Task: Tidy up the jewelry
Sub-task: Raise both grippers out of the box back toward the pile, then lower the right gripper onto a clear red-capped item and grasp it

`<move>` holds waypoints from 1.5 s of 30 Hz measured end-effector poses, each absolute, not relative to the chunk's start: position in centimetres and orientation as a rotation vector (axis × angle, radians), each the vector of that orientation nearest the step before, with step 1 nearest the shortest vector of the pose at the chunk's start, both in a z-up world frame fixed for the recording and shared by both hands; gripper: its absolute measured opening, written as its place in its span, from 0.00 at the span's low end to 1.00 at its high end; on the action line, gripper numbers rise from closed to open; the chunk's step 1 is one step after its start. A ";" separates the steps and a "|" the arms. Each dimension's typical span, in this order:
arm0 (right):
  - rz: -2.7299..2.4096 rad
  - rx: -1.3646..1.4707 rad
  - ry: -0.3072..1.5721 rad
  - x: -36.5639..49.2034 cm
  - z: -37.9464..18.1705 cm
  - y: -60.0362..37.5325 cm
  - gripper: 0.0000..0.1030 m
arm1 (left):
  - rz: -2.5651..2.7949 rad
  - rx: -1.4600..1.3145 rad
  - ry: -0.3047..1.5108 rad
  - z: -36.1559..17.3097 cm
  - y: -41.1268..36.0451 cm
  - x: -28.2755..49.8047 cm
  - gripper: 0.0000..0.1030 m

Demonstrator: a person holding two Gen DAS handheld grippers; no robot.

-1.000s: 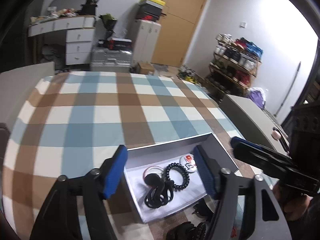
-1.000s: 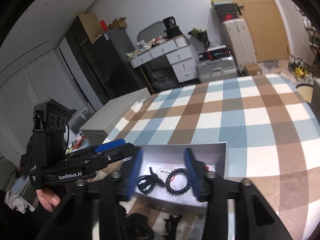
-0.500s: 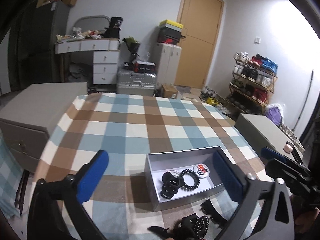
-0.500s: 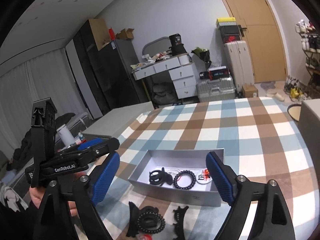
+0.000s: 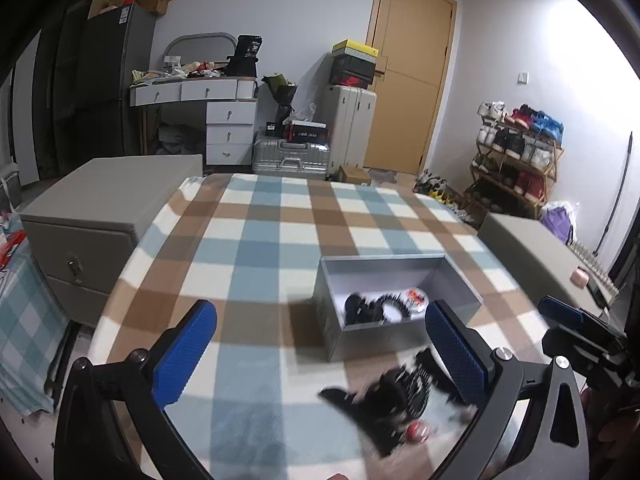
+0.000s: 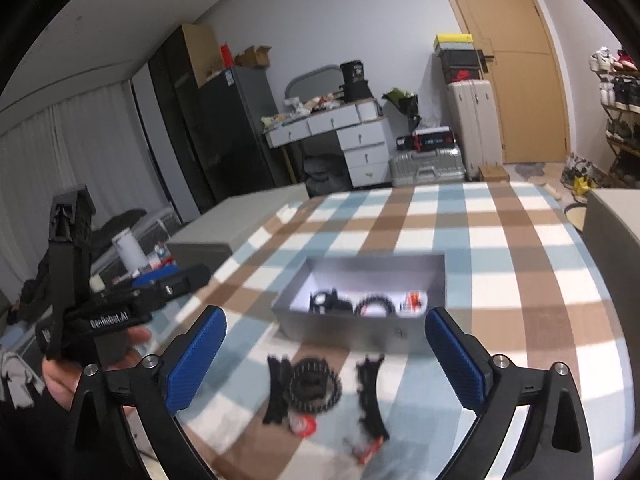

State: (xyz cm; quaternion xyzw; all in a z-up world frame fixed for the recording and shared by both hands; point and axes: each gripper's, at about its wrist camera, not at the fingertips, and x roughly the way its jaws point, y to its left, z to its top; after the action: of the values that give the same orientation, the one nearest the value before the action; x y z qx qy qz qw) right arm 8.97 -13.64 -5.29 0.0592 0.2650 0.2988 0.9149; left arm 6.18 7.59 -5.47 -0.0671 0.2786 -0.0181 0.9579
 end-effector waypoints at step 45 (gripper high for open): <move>0.454 0.010 0.792 6.7 -14.8 -12.4 0.18 | -0.040 -0.173 0.811 -12.6 6.5 1.8 0.99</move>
State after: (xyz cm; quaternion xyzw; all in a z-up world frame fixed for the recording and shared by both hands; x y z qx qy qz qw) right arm 6.67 -12.36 -14.77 0.0050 0.3823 0.2191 0.8977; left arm 1.79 6.55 -12.63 -0.0841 0.3940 -0.0192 0.9150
